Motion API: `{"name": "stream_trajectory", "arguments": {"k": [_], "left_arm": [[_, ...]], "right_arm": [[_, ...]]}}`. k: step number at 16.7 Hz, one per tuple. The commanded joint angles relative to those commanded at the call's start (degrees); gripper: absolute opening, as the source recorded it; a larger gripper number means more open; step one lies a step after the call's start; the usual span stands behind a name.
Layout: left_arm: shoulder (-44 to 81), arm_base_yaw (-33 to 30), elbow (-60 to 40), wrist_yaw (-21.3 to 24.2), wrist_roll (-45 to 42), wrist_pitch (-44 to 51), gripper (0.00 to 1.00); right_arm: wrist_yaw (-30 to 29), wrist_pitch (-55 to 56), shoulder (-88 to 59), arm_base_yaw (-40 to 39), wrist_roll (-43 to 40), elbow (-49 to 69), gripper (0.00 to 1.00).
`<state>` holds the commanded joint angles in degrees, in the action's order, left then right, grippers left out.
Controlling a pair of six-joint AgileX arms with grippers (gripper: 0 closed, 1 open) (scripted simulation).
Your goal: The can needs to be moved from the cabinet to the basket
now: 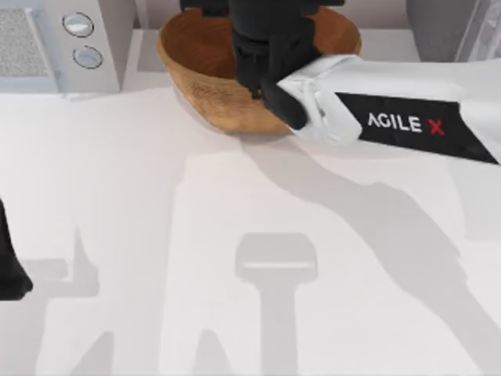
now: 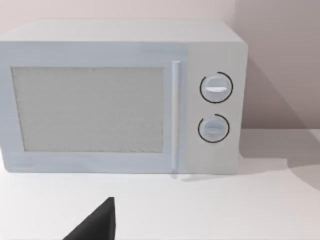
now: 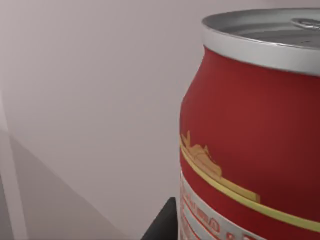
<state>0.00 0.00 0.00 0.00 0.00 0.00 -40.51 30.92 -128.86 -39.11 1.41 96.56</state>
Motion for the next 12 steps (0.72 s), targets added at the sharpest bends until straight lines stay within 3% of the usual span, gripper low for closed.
{"name": "stream_trajectory", "arguments": {"k": [6, 12], "left_arm": [[0.00, 0.00, 0.00, 0.00, 0.00, 0.00, 1.00], [0.00, 0.00, 0.00, 0.00, 0.00, 0.00, 1.00]], "right_arm": [[0.86, -0.38, -2.52, 0.86, -0.11, 3.63, 0.00], [0.86, -0.38, -2.52, 0.86, -0.11, 3.63, 0.45]]}}
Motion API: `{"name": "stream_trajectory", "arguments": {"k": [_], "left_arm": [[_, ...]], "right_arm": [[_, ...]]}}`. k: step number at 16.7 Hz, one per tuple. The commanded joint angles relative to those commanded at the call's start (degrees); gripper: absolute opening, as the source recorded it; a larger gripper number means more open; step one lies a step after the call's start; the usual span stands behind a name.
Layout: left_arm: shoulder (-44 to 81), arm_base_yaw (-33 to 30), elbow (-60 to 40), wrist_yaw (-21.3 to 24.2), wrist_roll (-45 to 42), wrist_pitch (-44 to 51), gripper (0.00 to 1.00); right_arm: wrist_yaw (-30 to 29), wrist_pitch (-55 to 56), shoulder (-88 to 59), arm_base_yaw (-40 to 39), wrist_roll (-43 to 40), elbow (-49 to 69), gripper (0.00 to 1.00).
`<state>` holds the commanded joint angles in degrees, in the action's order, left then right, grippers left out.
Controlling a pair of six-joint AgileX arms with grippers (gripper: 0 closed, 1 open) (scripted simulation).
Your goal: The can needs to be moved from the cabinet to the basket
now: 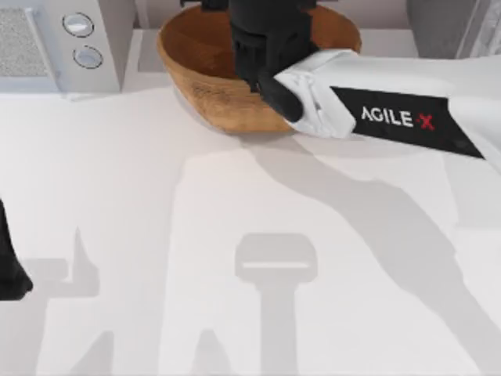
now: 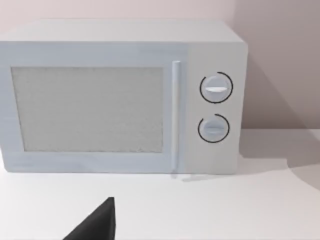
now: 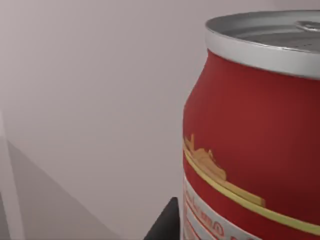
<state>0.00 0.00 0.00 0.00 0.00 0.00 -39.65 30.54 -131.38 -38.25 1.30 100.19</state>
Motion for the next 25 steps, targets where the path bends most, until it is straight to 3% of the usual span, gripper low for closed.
{"name": "stream_trajectory", "arguments": {"k": [7, 25], "left_arm": [[0.00, 0.00, 0.00, 0.00, 0.00, 0.00, 1.00], [0.00, 0.00, 0.00, 0.00, 0.00, 0.00, 1.00]], "right_arm": [[0.00, 0.00, 0.00, 0.00, 0.00, 0.00, 0.98], [0.00, 0.00, 0.00, 0.00, 0.00, 0.00, 1.00]]}}
